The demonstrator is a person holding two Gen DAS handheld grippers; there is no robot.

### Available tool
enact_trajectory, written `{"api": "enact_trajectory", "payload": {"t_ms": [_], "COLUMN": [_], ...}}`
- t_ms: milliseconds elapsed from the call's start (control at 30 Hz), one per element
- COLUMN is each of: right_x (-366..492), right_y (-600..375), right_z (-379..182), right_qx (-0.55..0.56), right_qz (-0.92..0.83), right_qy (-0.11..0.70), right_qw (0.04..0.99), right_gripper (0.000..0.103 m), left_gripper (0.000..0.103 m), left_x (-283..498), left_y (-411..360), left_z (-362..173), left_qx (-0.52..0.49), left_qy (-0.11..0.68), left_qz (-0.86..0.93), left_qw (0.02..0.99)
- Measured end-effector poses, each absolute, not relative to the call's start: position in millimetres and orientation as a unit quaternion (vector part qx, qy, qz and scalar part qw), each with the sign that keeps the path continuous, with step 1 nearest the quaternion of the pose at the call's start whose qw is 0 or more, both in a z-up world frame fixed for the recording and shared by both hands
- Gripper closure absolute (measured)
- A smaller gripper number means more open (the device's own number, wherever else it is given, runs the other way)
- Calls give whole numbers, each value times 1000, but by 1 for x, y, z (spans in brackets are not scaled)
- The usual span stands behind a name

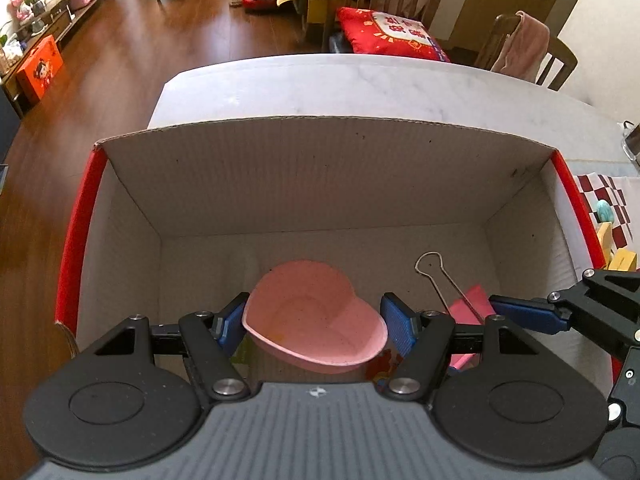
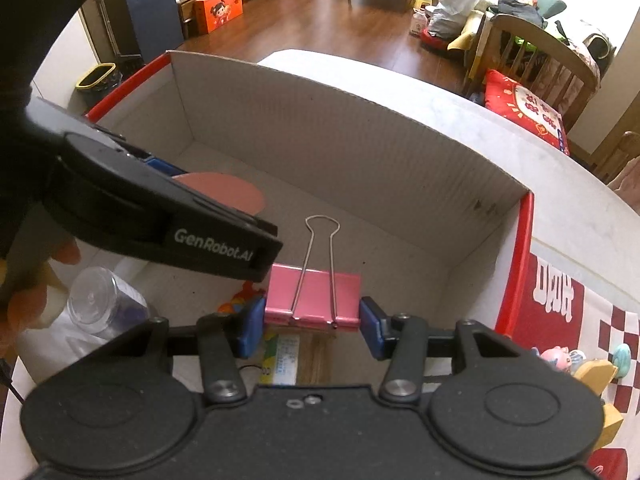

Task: Organize rigid objects
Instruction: 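Carry dish and binder clip into the shoebox and open both tools, then withdraw both tools from the shoebox back over the table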

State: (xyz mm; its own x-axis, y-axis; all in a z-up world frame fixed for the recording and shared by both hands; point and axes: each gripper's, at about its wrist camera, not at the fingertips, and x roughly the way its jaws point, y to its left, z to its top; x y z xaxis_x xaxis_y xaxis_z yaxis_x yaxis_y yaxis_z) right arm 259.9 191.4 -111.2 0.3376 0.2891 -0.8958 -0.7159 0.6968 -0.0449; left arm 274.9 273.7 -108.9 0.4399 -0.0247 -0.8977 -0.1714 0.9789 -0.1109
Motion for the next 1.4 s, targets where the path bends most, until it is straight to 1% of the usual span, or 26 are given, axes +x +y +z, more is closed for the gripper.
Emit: {"api": "enact_trajectory", "payload": {"t_ms": [200, 300, 400, 467, 667, 800, 1200, 1400], "right_x": [268, 267, 266, 264, 260, 259, 240, 226], "right_y": [186, 184, 181, 179, 173, 168, 144, 125], "right_z": [-111, -108, -103, -100, -91, -84, -56, -40], "right_qx": [-215, -210, -207, -205, -198, -190, -161, -142], "right_qz": [323, 325, 330, 331, 342, 346, 366, 380], "right_qy": [480, 475, 470, 466, 459, 452, 427, 411], "right_qw": [787, 790, 792, 794, 796, 800, 811, 816], "right_gripper": [52, 43, 42, 40, 39, 34, 25, 14], "left_gripper": [33, 33, 32, 28, 27, 27, 27, 27], "left_x": [272, 270, 270, 270, 263, 256, 230, 213], "left_y": [272, 270, 268, 267, 266, 265, 258, 247], "left_z": [-109, -106, -104, -101, -91, -86, -53, -36], "left_qx": [-85, -80, -81, -84, -86, -87, -85, -87], "left_qy": [533, 532, 529, 525, 512, 503, 464, 438], "left_qz": [50, 53, 54, 53, 52, 53, 50, 44], "left_qw": [840, 841, 843, 845, 853, 858, 880, 894]}}
